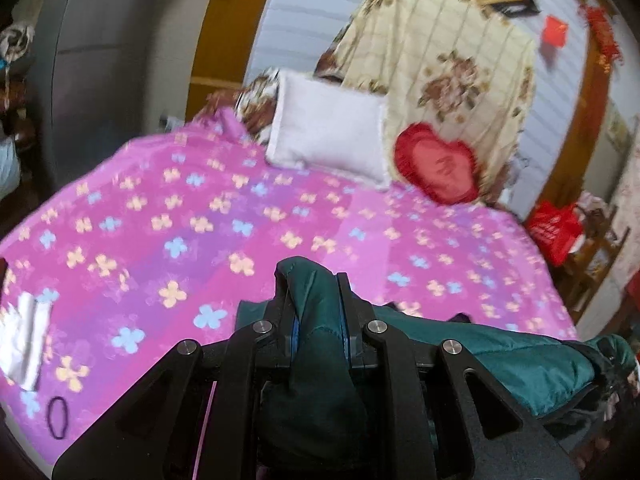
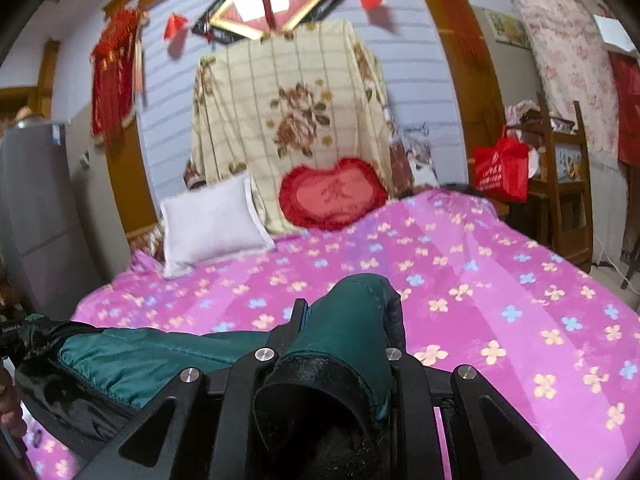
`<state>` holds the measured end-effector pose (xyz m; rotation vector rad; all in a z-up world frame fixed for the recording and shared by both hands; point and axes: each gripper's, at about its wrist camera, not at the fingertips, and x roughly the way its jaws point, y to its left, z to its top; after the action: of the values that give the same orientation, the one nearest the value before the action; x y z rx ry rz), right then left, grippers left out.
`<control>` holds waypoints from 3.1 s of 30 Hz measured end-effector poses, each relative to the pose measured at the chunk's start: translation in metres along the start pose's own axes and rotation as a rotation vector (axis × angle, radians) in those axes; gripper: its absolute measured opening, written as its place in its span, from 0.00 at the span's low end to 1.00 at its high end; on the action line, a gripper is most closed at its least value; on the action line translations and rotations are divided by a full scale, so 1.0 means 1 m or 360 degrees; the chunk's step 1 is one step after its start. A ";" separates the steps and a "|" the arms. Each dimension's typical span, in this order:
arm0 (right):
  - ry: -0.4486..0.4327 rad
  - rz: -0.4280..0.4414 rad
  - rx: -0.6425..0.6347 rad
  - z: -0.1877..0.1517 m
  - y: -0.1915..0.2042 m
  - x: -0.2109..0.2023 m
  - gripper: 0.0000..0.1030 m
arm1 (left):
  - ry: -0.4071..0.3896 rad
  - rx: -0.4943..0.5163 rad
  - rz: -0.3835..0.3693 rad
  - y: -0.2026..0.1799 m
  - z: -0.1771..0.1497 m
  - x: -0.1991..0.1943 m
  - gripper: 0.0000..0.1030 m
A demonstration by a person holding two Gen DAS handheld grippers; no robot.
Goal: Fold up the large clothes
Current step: 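Lift the hem with both grippers and fold it toward the collar, then lower the folded hem onto the collar and open both grippers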
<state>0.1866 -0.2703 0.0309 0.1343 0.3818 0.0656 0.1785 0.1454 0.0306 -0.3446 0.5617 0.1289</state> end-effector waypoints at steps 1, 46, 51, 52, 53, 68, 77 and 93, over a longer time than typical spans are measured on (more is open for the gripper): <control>0.0024 -0.0003 0.0003 -0.003 -0.002 0.011 0.17 | 0.0030 -0.0026 0.0015 0.003 -0.002 0.014 0.13; 0.0216 0.0325 0.0621 -0.015 -0.058 0.088 0.79 | 0.0175 -0.0295 -0.0375 0.017 0.011 0.091 0.79; 0.0149 0.0217 0.0374 -0.004 -0.037 0.077 0.79 | 0.0040 -0.0138 -0.0311 0.004 0.016 0.077 0.81; 0.0145 0.0208 0.0326 -0.003 -0.033 0.076 0.79 | 0.0048 -0.0105 -0.0300 0.001 0.015 0.079 0.81; 0.0145 0.0197 0.0271 -0.001 -0.026 0.076 0.79 | 0.0057 -0.0075 -0.0279 -0.002 0.014 0.082 0.81; 0.0663 0.0138 -0.0335 -0.047 0.033 0.143 0.84 | 0.0451 0.0069 0.0078 -0.002 -0.025 0.148 0.81; 0.0769 0.0141 -0.0248 -0.056 0.023 0.161 0.91 | 0.0491 0.0046 0.0110 0.000 -0.031 0.152 0.82; 0.0694 0.0075 -0.0280 -0.043 0.045 0.107 0.99 | 0.0224 0.0307 0.0016 -0.038 -0.020 0.085 0.84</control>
<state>0.2677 -0.2110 -0.0410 -0.0475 0.8055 0.1759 0.2479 0.1050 -0.0210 -0.1639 0.7093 0.0599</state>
